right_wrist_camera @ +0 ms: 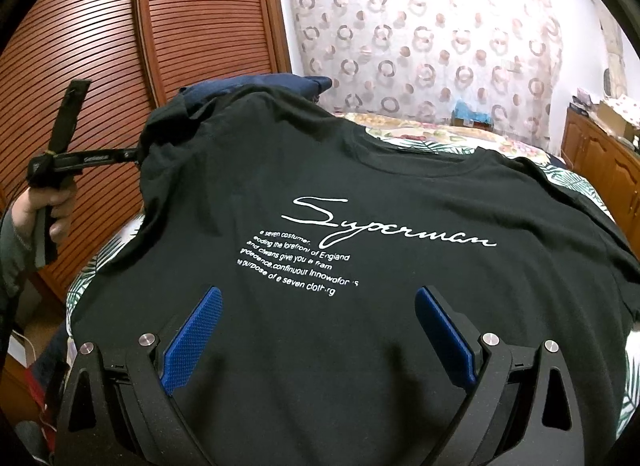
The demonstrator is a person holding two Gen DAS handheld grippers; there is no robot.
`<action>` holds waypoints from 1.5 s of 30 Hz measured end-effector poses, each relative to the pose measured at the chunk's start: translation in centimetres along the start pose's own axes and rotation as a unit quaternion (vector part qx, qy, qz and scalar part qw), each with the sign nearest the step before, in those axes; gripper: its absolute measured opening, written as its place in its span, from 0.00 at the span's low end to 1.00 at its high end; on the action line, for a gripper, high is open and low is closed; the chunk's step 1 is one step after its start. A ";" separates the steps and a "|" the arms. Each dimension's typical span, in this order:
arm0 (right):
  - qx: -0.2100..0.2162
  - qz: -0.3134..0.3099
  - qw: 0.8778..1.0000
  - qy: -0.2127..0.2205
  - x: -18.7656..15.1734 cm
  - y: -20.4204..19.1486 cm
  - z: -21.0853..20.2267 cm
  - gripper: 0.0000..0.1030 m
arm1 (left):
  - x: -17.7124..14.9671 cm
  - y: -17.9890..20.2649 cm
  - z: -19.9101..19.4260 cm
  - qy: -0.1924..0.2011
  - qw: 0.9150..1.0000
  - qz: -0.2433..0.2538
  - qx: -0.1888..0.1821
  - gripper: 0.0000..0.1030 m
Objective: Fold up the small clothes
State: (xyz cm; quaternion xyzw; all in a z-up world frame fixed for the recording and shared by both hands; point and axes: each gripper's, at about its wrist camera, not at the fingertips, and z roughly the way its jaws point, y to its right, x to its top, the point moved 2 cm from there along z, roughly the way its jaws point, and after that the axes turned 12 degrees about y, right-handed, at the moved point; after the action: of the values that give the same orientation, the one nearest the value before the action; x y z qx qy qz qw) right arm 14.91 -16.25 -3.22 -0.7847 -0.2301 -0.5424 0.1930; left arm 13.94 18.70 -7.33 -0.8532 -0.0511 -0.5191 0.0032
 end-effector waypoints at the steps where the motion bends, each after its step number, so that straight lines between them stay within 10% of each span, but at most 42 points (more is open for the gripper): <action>1: 0.000 -0.001 1.000 0.000 0.0 0.0 0.0 0.95 | -0.4 0.0 -0.3 0.002 1.000 -0.010 -0.004 0.04; 20: 0.008 -0.036 0.999 0.013 4.5 -1.0 0.6 0.95 | 2.1 6.5 -5.3 0.078 0.986 -0.015 -0.148 0.04; 26: -0.004 -0.014 1.000 0.018 4.4 0.7 0.3 0.95 | 3.7 13.5 -3.3 0.054 0.975 0.017 -0.214 0.04; 33: -0.020 0.023 0.999 0.016 3.8 3.0 -0.1 0.95 | 1.9 17.7 -1.1 0.023 0.976 0.066 -0.206 0.06; 40: -0.016 0.038 0.999 0.003 4.2 3.4 1.3 0.95 | 0.3 14.0 -2.5 0.032 0.983 0.066 -0.169 0.66; 45: 0.017 0.030 0.999 -0.019 5.4 3.0 4.1 0.92 | -2.3 10.9 -1.0 -0.002 0.990 0.070 -0.125 0.75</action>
State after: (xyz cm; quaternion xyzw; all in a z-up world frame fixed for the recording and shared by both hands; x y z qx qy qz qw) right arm 21.38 -15.57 0.33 -0.7981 -0.2192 -0.5173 0.2176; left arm 12.97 7.59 -8.39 -0.8496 0.0742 -0.5178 -0.0674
